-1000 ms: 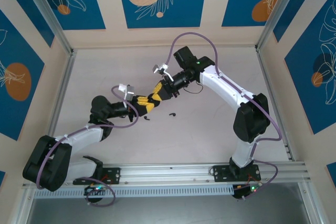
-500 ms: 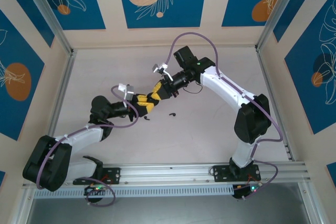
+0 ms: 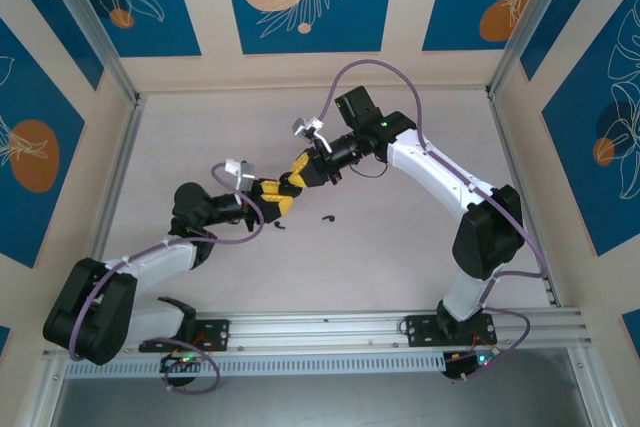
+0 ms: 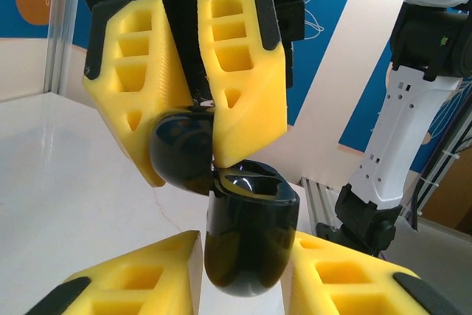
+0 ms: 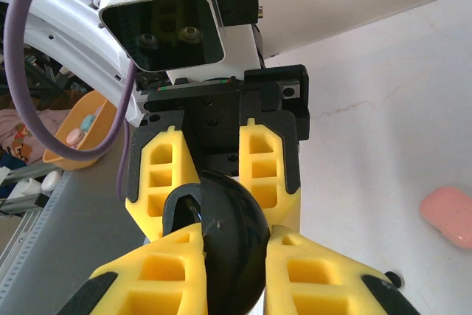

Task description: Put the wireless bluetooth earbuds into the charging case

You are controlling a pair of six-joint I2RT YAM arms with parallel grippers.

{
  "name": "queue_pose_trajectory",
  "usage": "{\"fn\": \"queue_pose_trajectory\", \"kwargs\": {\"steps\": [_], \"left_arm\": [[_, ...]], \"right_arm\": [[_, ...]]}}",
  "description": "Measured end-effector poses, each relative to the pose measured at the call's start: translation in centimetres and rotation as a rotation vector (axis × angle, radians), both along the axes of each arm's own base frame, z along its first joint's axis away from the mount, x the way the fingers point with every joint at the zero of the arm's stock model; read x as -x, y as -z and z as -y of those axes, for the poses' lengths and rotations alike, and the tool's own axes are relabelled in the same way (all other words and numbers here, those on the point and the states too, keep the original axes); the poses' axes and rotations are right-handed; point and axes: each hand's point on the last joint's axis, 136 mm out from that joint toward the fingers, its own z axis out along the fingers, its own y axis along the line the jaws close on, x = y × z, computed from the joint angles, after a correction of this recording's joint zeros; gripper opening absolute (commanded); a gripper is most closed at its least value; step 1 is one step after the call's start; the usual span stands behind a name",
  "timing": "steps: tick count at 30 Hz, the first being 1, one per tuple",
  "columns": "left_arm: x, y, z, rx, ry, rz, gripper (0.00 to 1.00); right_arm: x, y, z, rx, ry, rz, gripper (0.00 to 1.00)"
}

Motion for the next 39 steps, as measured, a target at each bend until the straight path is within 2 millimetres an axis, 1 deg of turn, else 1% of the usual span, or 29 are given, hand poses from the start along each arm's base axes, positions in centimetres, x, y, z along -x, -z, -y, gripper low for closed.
{"fn": "queue_pose_trajectory", "kwargs": {"steps": [2, 6, 8, 12, 16, 20, 21, 22, 23, 24, 27, 30, 32, 39], "left_arm": [[0.0, 0.0, 0.0, 0.000, 0.000, 0.000, 0.35], [0.0, 0.0, 0.0, 0.001, 0.001, 0.002, 0.36], [0.1, 0.0, 0.0, 0.000, 0.003, 0.002, 0.40], [0.1, 0.0, 0.0, 0.000, 0.003, 0.003, 0.40], [0.1, 0.0, 0.0, 0.000, 0.004, 0.006, 0.32], [0.3, -0.2, 0.0, -0.003, 0.010, 0.017, 0.18], [0.4, -0.2, 0.0, -0.004, 0.010, 0.016, 0.16], [0.4, -0.2, 0.0, -0.006, 0.009, 0.022, 0.14], [0.4, -0.2, 0.0, -0.007, 0.008, 0.022, 0.12], [0.4, -0.2, -0.1, -0.008, 0.008, 0.019, 0.11], [0.4, -0.1, -0.1, -0.009, 0.005, 0.018, 0.09], [0.2, -0.2, -0.1, -0.008, -0.004, 0.016, 0.09], [0.0, -0.1, -0.1, -0.009, -0.016, 0.009, 0.09], [-0.4, 0.2, -0.4, -0.012, -0.056, -0.008, 0.08]], "right_arm": [[0.1, 0.0, 0.0, 0.000, -0.002, -0.005, 0.11], [0.4, 0.2, 0.1, 0.007, -0.011, -0.032, 0.11], [0.5, 0.4, 0.1, 0.011, -0.019, -0.051, 0.11], [0.5, 0.8, 0.0, 0.022, -0.031, -0.089, 0.11], [0.5, 1.1, 0.0, 0.033, -0.035, -0.114, 0.11], [0.5, 0.9, -0.1, 0.034, -0.035, -0.117, 0.11], [0.4, 0.9, -0.1, 0.035, -0.034, -0.119, 0.11], [0.4, 0.9, -0.1, 0.037, -0.033, -0.121, 0.15], [0.4, 0.9, 0.0, 0.039, -0.031, -0.128, 0.23], [0.4, 0.9, 0.0, 0.042, -0.028, -0.135, 0.28], [0.0, 0.8, 0.0, 0.044, -0.009, -0.155, 0.33], [-0.8, 0.6, 0.2, 0.043, 0.022, -0.173, 0.36], [-1.4, 0.5, 0.4, 0.040, 0.043, -0.183, 0.40], [-2.8, 0.1, 0.8, 0.042, 0.099, -0.211, 0.44]]}}
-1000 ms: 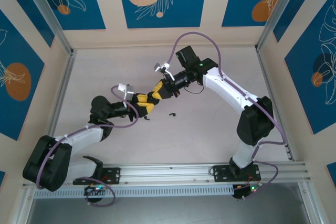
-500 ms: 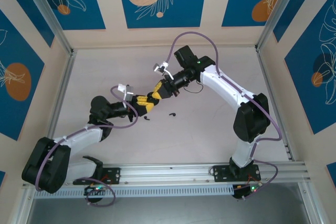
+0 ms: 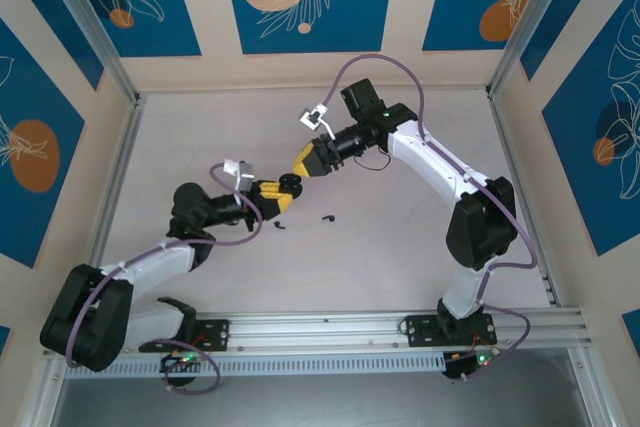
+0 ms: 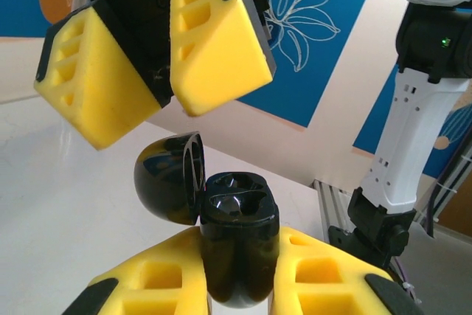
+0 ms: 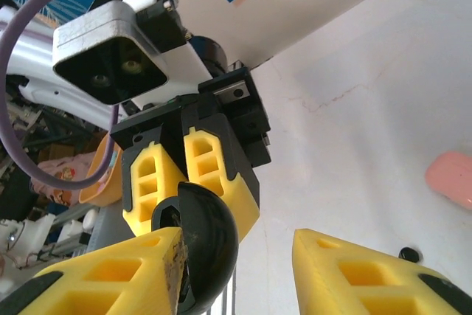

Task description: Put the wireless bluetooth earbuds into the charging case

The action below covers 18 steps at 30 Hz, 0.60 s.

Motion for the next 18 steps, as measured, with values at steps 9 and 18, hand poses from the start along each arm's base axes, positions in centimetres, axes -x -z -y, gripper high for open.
{"fn": "queue_pose_trajectory", "kwargs": {"steps": [9, 18], "left_arm": [[-1.8, 1.0, -2.0, -0.054, -0.228, -0.043, 0.05], [-4.0, 4.3, -6.8, -0.143, -0.517, -0.178, 0.03]], "right_arm": [[-3.4, 1.7, 1.2, 0.221, 0.258, -0.061, 0.43], [-4.4, 7.0, 2.0, 0.514, 0.377, -0.082, 0.43]]}}
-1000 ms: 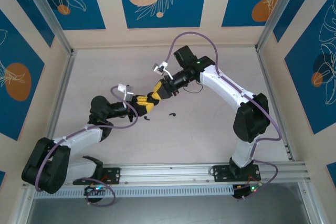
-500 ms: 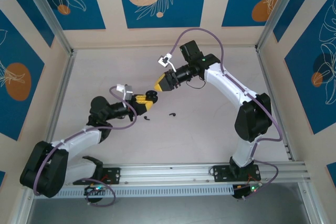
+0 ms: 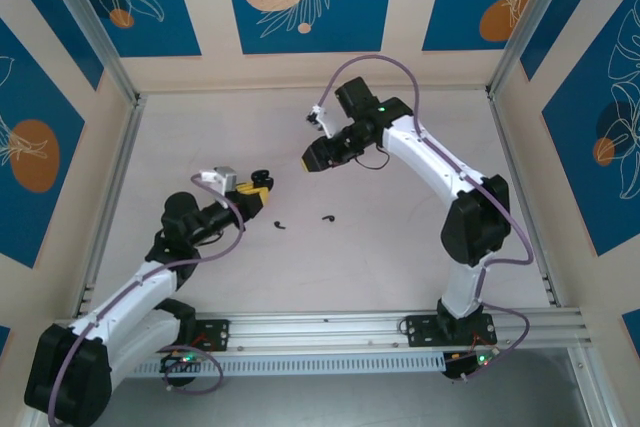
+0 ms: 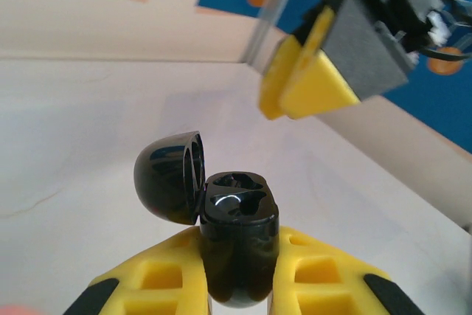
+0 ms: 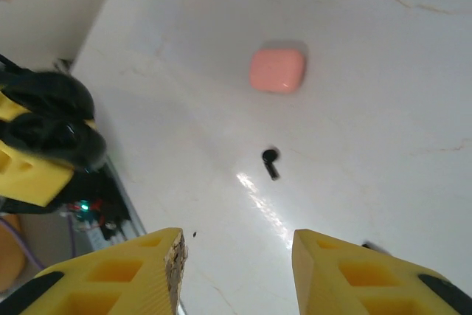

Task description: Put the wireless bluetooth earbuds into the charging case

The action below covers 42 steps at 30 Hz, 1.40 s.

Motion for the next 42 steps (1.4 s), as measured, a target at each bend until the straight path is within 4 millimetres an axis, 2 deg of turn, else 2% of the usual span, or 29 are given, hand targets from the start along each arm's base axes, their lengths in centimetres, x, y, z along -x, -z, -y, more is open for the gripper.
{"fn": "queue_pose_trajectory", "kwargs": {"steps": [4, 10, 16, 19, 25, 30, 42], "left_arm": [[-0.7, 1.6, -2.7, -0.013, -0.128, -0.078, 0.02], [-1.1, 1.9, -6.6, -0.004, -0.290, -0.128, 0.01], [-1.1, 2.6, -9.9, 0.003, -0.424, -0.182, 0.01], [-1.0, 3.1, -11.0, 0.008, -0.464, -0.213, 0.01], [-0.8, 4.2, -11.8, 0.004, -0.494, -0.265, 0.01], [-0.6, 4.5, -11.9, 0.000, -0.497, -0.278, 0.01], [-0.6, 4.7, -11.9, -0.002, -0.499, -0.288, 0.01]], "right_arm": [[0.0, 3.5, -2.4, 0.104, -0.089, 0.006, 0.42], [1.0, 8.7, -5.1, 0.223, -0.233, 0.017, 0.41], [1.6, 11.7, -7.1, 0.297, -0.334, 0.048, 0.39], [2.0, 13.1, -7.8, 0.333, -0.374, 0.061, 0.38], [3.0, 15.6, -8.4, 0.408, -0.445, 0.076, 0.36], [4.0, 16.9, -8.7, 0.448, -0.487, 0.081, 0.35], [4.4, 17.9, -8.9, 0.490, -0.510, 0.089, 0.32]]}}
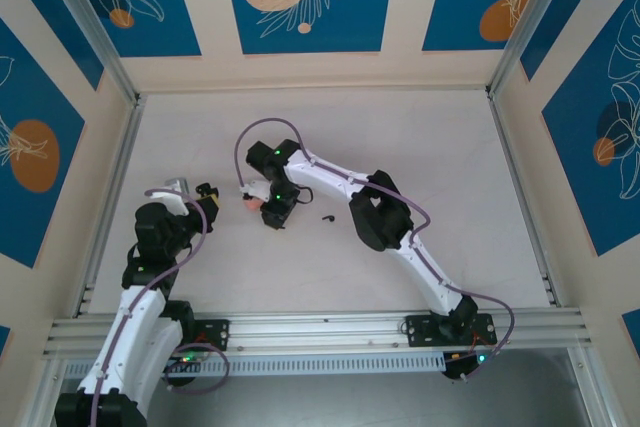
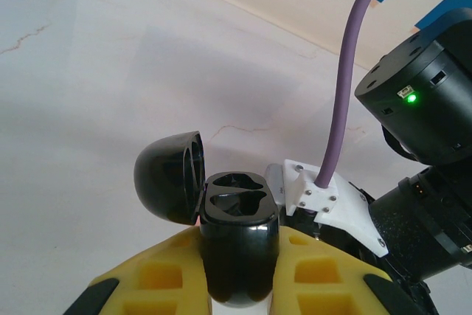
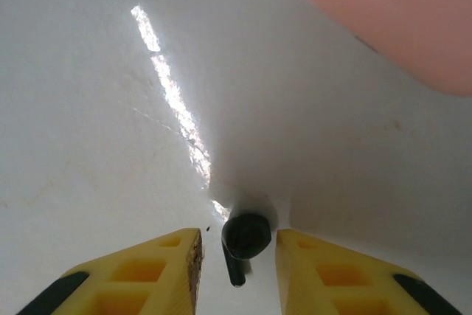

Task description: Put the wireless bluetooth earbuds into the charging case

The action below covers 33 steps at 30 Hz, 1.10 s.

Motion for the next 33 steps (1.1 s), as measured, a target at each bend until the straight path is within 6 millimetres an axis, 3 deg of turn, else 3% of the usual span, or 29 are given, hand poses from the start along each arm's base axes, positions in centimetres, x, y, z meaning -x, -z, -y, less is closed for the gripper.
{"fn": "queue_pose_trajectory", "kwargs": {"steps": [9, 24, 33], "left_arm": [[0.0, 0.0, 0.0, 0.000, 0.000, 0.000, 0.02], [0.0, 0.0, 0.0, 0.001, 0.002, 0.001, 0.01], [-0.5, -0.4, 0.7, 0.013, 0.043, 0.024, 0.00]], "right_arm": [[-0.3, 0.9, 0.3, 0.032, 0.001, 0.013, 0.31], [-0.6, 1.0, 0.4, 0.048, 0.013, 0.030, 0.18], [-1.0, 0.2, 1.9, -0.001, 0.147, -0.019, 0.17]]}}
